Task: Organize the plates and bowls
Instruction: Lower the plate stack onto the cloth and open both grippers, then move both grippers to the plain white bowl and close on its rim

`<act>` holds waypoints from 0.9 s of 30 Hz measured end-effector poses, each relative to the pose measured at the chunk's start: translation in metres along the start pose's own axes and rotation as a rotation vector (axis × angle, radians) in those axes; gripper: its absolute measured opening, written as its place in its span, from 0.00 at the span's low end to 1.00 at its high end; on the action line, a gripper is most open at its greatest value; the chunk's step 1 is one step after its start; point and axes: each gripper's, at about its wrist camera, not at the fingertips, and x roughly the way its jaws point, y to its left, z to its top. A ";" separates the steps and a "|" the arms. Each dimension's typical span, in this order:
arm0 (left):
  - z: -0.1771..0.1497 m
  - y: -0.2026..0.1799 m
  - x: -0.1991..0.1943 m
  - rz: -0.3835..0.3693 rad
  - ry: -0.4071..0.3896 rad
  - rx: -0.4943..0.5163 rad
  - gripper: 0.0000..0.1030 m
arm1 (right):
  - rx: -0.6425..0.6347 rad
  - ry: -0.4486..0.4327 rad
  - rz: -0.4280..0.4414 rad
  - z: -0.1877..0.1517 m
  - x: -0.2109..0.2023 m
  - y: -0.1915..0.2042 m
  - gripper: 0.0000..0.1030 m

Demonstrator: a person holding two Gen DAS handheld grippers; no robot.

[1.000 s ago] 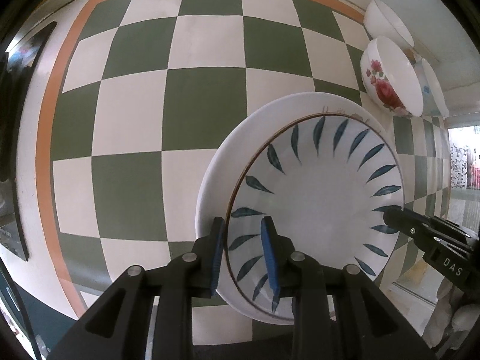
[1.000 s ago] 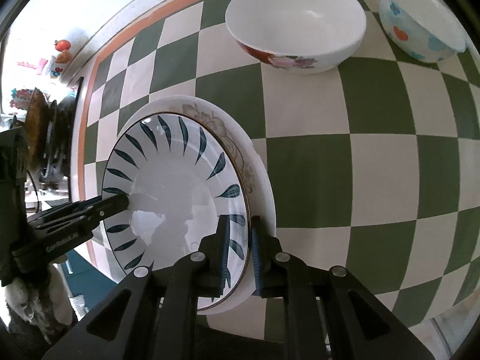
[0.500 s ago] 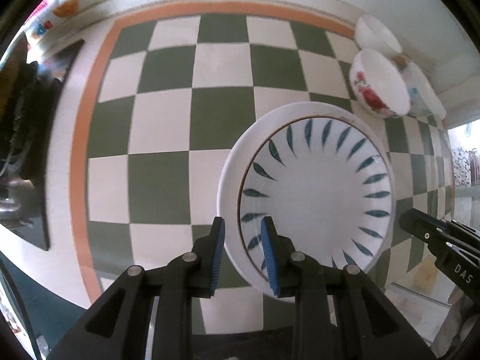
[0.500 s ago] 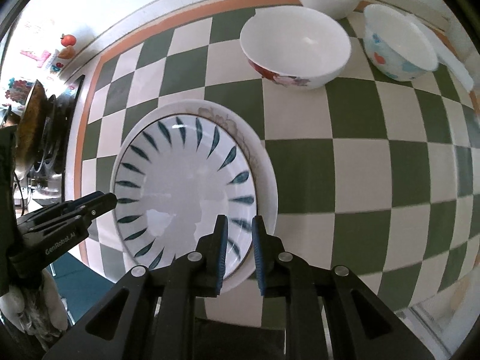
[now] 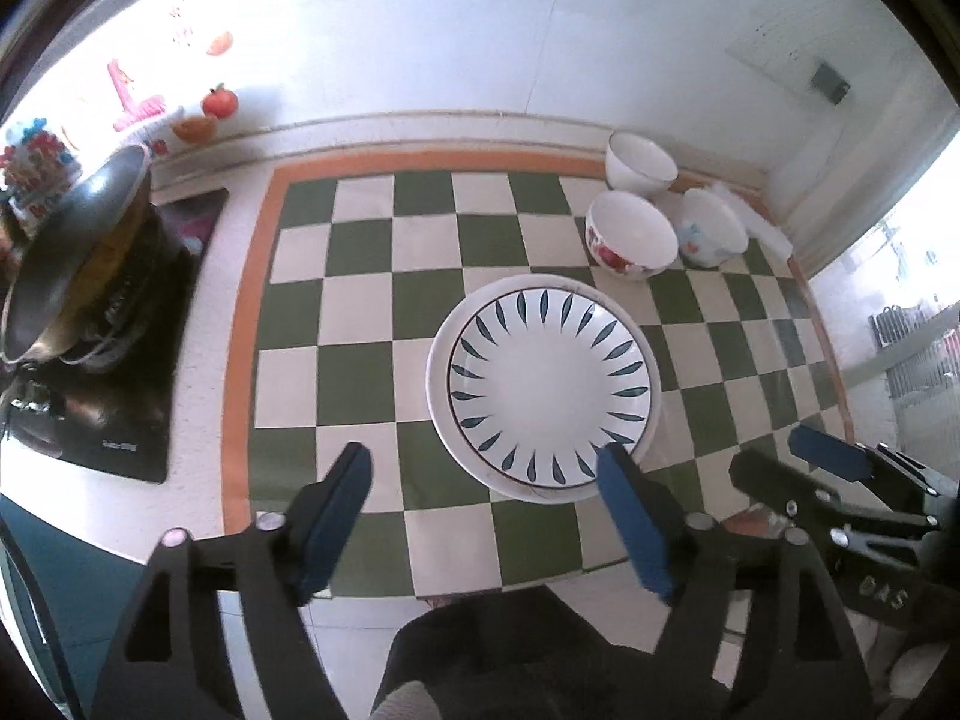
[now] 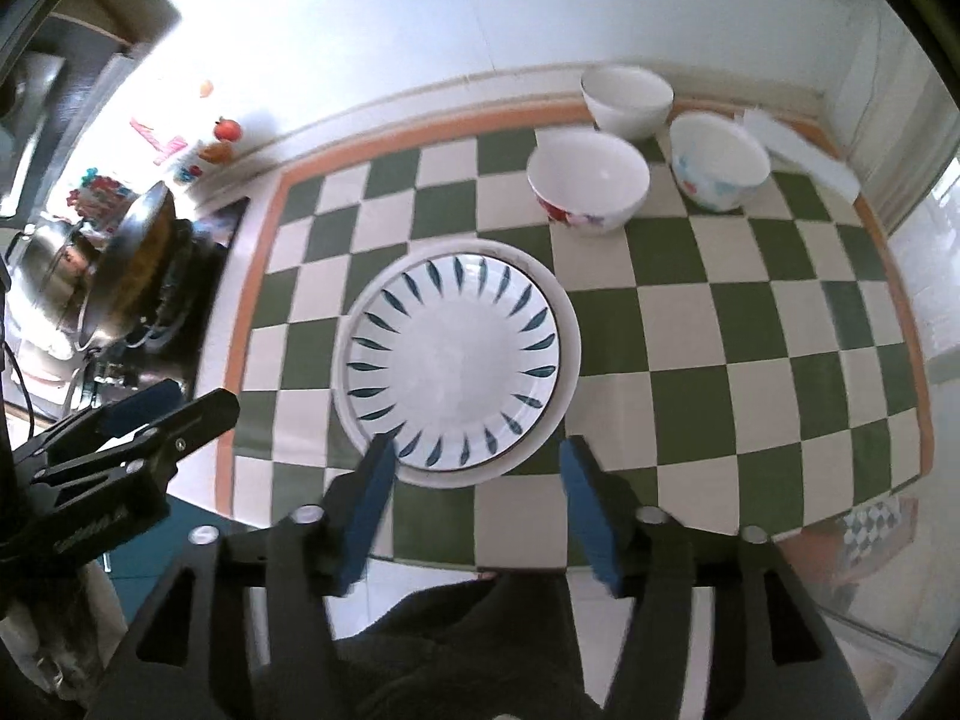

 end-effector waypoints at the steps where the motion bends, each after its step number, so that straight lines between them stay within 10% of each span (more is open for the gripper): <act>1: -0.001 -0.001 -0.004 0.008 -0.015 0.005 0.86 | 0.002 -0.013 0.003 -0.003 -0.007 0.002 0.76; 27: -0.015 -0.020 -0.039 0.033 -0.127 0.021 1.00 | 0.049 -0.163 -0.017 -0.035 -0.078 0.001 0.92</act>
